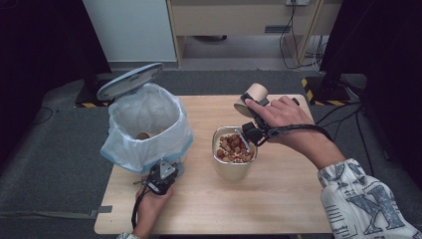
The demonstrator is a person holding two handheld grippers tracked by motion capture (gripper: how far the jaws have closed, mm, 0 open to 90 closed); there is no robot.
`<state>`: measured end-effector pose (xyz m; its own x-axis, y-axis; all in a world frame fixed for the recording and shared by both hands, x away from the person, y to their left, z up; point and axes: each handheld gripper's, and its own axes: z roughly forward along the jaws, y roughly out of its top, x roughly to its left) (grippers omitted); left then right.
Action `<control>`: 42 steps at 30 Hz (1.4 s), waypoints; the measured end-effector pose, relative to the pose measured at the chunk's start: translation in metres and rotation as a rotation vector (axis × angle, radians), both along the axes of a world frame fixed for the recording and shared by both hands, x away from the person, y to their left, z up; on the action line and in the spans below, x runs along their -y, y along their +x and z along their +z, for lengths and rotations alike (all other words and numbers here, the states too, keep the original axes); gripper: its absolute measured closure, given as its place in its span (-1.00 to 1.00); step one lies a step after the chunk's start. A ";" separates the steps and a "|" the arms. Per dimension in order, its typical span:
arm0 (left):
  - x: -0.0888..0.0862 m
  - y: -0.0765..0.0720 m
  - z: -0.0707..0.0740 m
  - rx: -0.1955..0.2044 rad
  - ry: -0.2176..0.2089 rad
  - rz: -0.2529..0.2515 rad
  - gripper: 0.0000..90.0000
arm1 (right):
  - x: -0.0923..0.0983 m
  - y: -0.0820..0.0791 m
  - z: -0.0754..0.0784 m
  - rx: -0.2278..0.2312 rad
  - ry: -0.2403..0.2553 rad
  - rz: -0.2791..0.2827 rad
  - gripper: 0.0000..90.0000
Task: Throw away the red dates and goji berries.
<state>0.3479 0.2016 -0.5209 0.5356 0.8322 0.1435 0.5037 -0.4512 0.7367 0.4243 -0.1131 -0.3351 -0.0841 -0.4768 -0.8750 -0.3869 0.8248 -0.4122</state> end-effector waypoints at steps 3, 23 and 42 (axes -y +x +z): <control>0.000 0.000 0.000 0.000 -0.001 0.000 0.99 | 0.001 0.002 0.001 -0.019 0.020 -0.007 -0.18; 0.000 0.000 0.000 0.000 -0.004 0.000 0.99 | 0.017 0.014 0.001 -0.242 0.358 -0.043 -0.19; -0.001 0.000 0.000 -0.002 -0.003 -0.002 0.99 | 0.066 0.031 0.014 -0.436 0.696 -0.118 -0.19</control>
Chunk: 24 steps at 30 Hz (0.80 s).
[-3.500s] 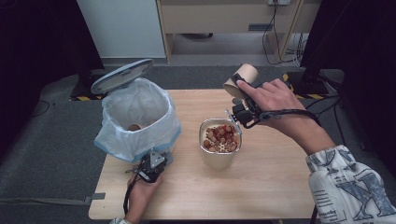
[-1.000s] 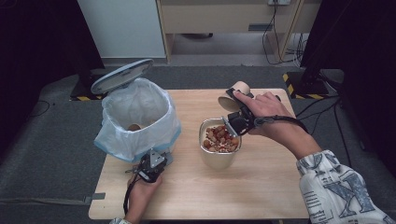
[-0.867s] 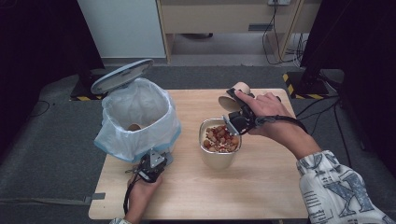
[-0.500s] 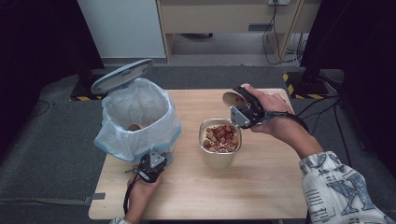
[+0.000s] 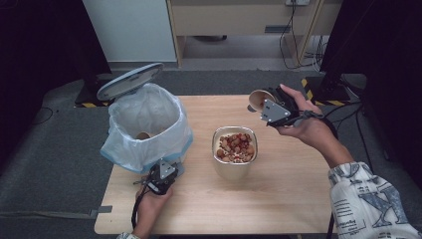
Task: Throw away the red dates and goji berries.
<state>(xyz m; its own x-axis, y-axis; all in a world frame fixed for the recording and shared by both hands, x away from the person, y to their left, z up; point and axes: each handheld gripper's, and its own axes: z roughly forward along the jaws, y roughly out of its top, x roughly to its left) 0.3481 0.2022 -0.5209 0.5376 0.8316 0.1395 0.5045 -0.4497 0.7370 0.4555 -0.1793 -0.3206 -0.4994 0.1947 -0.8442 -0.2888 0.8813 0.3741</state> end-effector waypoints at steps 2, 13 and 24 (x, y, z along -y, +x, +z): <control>0.000 0.000 0.000 0.000 -0.001 0.000 0.99 | 0.004 0.001 0.001 -0.017 0.029 0.002 -0.19; 0.000 0.000 0.000 -0.001 -0.001 0.000 0.99 | 0.027 0.007 0.003 -0.107 0.164 -0.016 -0.19; 0.000 0.000 0.000 -0.001 -0.001 -0.001 0.99 | 0.041 0.012 0.006 -0.182 0.286 -0.011 -0.20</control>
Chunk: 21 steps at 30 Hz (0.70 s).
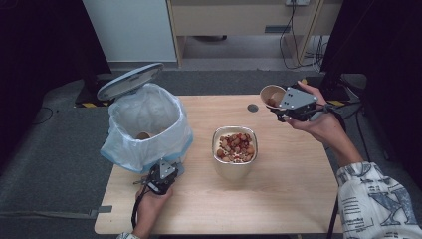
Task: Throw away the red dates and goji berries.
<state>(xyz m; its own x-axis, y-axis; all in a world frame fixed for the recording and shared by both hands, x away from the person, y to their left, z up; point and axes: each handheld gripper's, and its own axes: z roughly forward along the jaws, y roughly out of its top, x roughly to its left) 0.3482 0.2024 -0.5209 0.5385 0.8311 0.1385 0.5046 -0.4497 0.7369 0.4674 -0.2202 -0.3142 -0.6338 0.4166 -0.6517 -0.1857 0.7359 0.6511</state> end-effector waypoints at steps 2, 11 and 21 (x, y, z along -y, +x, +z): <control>0.000 0.000 0.000 0.000 0.000 0.000 0.99 | 0.003 0.002 0.001 -0.017 0.032 0.005 -0.20; 0.000 0.000 0.000 0.001 0.000 0.000 0.99 | 0.015 0.008 -0.001 -0.094 0.138 0.025 -0.20; 0.000 0.000 0.000 0.000 0.000 0.000 0.99 | 0.018 0.011 0.001 -0.165 0.209 0.061 -0.21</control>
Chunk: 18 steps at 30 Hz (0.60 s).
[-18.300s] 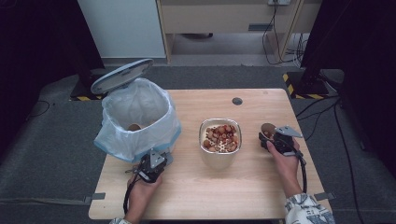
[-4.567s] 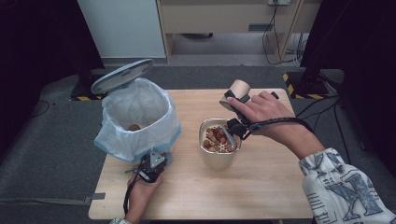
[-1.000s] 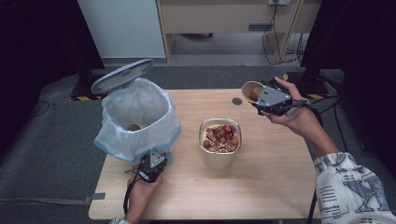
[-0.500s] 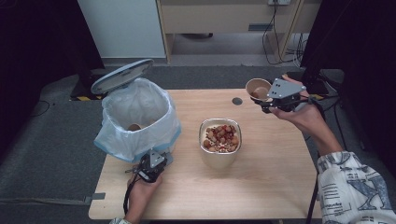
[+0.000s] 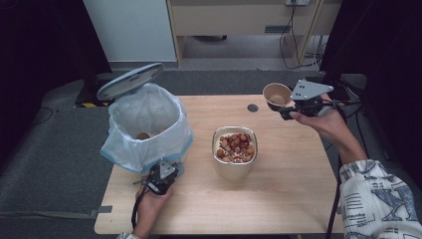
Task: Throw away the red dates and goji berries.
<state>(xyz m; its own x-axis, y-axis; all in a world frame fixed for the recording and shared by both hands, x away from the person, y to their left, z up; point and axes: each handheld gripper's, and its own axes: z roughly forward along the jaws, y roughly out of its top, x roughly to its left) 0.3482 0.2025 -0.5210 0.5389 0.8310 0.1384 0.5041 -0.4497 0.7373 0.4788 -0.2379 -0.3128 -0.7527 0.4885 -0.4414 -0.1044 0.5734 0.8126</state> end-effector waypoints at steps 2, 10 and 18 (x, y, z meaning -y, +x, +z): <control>0.000 0.000 0.000 0.000 -0.001 0.000 0.99 | 0.000 0.000 0.000 -0.021 0.017 0.015 -0.21; 0.000 0.000 0.000 0.000 -0.001 -0.001 0.99 | -0.001 0.003 0.000 -0.069 0.038 0.036 -0.21; 0.000 0.000 0.000 0.000 -0.001 -0.001 0.99 | 0.002 0.006 0.002 -0.100 0.090 0.046 -0.22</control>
<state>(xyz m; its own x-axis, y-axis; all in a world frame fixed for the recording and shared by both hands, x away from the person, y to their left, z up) 0.3483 0.2027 -0.5210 0.5395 0.8307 0.1372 0.5041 -0.4493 0.7376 0.4843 -0.2403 -0.3107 -0.8132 0.4868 -0.3190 -0.0450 0.4940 0.8683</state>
